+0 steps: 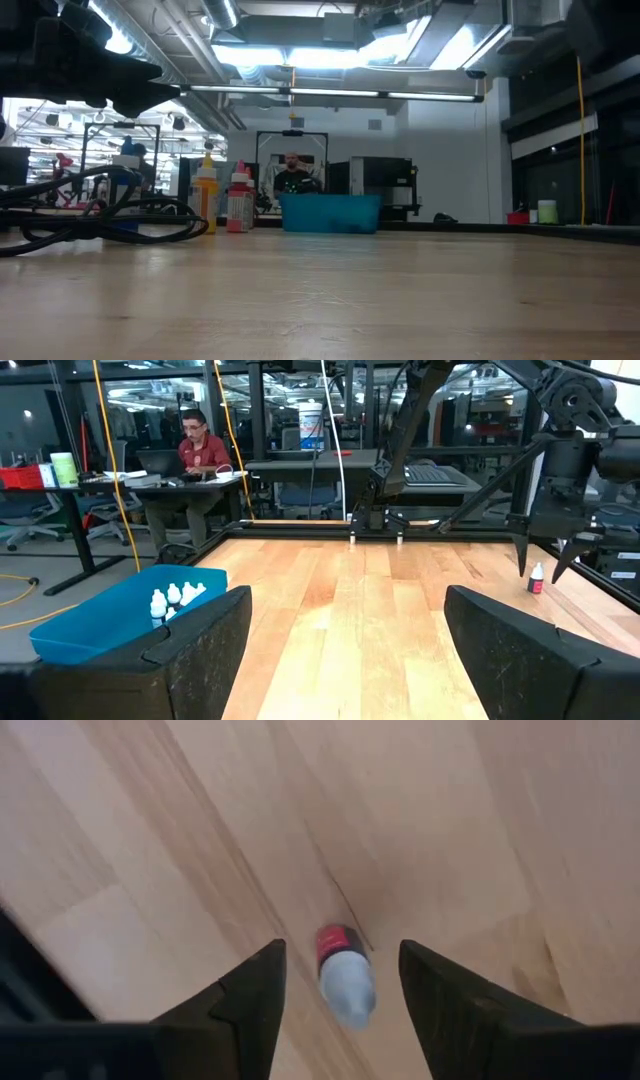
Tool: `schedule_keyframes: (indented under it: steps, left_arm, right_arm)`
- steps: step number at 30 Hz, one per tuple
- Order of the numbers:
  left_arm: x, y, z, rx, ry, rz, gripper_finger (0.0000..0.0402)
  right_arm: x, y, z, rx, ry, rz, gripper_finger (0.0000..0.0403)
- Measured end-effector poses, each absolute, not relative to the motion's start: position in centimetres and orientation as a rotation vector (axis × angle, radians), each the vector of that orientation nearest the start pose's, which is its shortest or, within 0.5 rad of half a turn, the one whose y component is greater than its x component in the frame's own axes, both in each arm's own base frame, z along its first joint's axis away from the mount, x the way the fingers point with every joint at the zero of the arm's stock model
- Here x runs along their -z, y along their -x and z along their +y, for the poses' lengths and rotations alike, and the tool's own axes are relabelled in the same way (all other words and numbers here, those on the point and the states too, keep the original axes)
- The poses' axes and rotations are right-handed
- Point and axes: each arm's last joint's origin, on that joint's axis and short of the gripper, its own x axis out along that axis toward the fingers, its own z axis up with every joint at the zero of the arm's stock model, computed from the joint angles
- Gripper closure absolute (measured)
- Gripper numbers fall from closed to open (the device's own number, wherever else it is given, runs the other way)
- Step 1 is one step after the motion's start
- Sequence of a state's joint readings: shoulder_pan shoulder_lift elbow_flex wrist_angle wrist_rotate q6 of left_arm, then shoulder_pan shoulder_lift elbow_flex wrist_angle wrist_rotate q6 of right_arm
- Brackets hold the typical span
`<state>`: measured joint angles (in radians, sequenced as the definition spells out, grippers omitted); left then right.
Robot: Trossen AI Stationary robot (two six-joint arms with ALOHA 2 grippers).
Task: Pick & Place food coloring
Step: Put the small red food coloring bottle into the blue container
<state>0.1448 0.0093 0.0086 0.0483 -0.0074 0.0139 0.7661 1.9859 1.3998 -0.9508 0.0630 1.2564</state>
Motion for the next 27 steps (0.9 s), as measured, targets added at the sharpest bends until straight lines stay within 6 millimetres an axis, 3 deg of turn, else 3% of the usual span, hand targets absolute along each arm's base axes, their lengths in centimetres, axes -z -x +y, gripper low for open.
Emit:
schedule_keyframes:
  steps: [17, 27]
  left_arm:
    - [-17.02, -9.66, 1.43, -0.152, -0.017, -0.046, 0.0074]
    - [-17.02, -9.66, 1.43, -0.152, -0.017, -0.046, 0.0074]
  right_arm:
    - [-16.05, -26.51, 25.40, 0.422, -0.400, 1.461, 0.0211]
    - [-16.05, -26.45, 25.34, 0.430, -0.396, 1.465, 0.0300]
